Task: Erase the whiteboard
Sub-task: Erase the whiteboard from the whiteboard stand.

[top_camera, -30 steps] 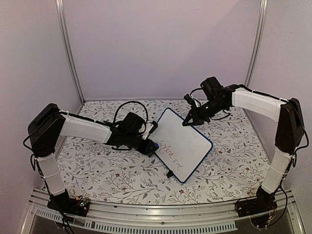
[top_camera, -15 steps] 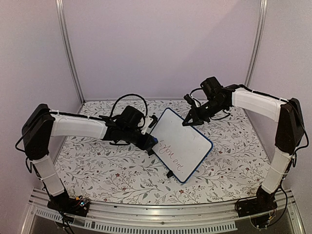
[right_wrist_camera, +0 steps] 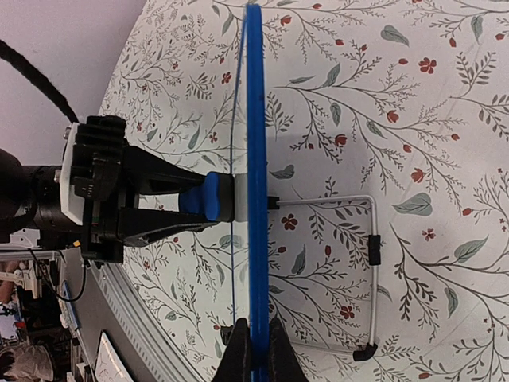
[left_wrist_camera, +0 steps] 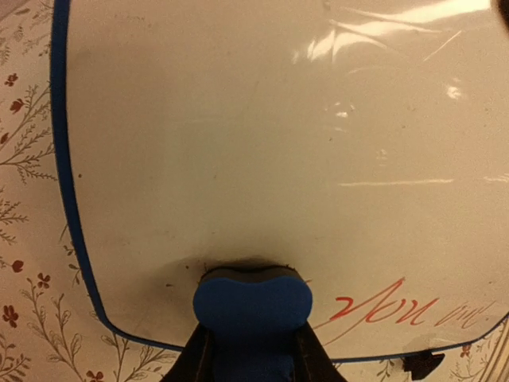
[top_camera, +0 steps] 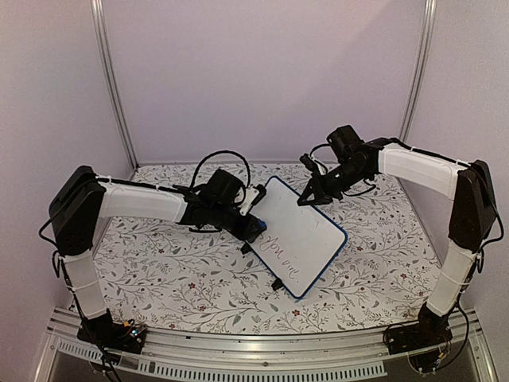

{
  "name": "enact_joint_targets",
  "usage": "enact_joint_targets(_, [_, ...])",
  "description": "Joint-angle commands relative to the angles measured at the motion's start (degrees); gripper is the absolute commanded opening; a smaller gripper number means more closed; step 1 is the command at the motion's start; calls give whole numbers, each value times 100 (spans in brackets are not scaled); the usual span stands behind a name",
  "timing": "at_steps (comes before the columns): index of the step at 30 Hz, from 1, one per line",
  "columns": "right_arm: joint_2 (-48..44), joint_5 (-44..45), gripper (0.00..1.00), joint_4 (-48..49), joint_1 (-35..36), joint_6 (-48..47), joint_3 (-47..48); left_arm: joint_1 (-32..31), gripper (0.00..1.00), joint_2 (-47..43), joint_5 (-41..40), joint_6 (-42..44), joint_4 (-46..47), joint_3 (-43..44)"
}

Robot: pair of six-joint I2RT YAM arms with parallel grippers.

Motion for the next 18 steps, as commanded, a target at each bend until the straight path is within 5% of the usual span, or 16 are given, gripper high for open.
enact_joint_targets(1, [131, 277, 0, -603, 250, -128, -153, 34, 0, 162, 184, -32, 200, -88])
enact_joint_targets(18, [182, 268, 0, -587, 248, -144, -140, -120, 0, 81, 447, -415, 378, -936])
